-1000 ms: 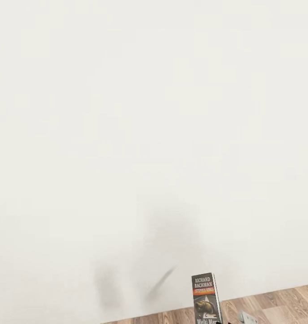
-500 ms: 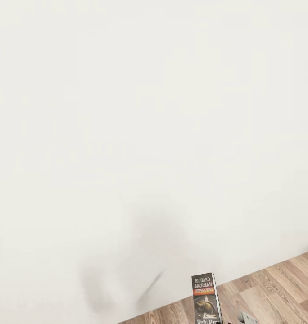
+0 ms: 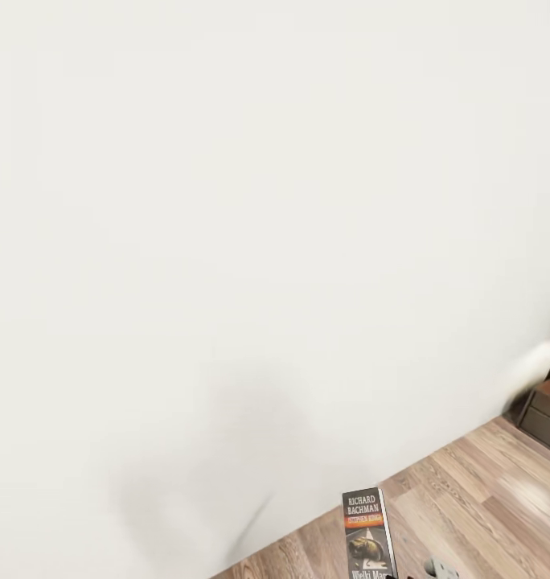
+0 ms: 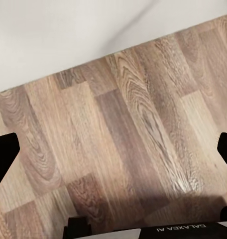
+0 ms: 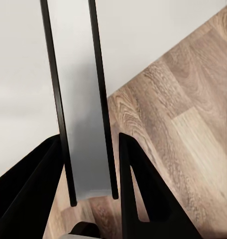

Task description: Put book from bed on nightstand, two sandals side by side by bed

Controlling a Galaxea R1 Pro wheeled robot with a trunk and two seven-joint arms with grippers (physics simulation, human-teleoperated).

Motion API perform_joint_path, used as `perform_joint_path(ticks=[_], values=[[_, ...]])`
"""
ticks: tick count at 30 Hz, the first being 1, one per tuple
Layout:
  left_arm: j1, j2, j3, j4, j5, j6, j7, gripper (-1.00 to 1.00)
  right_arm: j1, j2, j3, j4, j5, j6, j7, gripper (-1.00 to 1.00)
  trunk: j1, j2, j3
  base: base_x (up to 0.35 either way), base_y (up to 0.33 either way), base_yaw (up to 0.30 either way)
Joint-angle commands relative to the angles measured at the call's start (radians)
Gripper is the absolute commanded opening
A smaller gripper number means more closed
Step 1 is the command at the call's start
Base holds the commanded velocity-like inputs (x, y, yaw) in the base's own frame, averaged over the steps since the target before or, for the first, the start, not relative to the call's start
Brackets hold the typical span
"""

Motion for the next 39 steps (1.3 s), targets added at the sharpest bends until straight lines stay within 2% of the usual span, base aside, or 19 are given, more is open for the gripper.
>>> perform_joint_path(ticks=[1, 21, 29, 39], values=[[-0.001, 0.000, -0.009, 0.001, 0.010, -0.003, -0.004, 1.00, -0.001, 0.000, -0.012, 0.000, 0.000, 0.003, 0.004, -1.00, 0.000, -0.001, -0.001, 0.000, 0.000, -0.300], [-0.001, 0.000, -0.009, 0.001, 0.010, -0.003, -0.004, 1.00, -0.001, 0.000, -0.012, 0.000, 0.000, 0.003, 0.004, -1.00, 0.000, -0.001, -0.001, 0.002, 0.000, -0.300], [-0.001, 0.000, -0.009, 0.001, 0.010, -0.003, -0.005, 1.00, -0.001, 0.000, -0.012, 0.000, 0.000, 0.003, 0.004, -1.00, 0.000, -0.001, -0.001, 0.173, 0.000, -0.300], [-0.001, 0.000, -0.009, 0.001, 0.009, -0.003, -0.005, 1.00, -0.001, 0.000, -0.012, 0.000, 0.000, 0.003, 0.004, -1.00, 0.000, -0.001, -0.001, 0.013, 0.000, -0.300]])
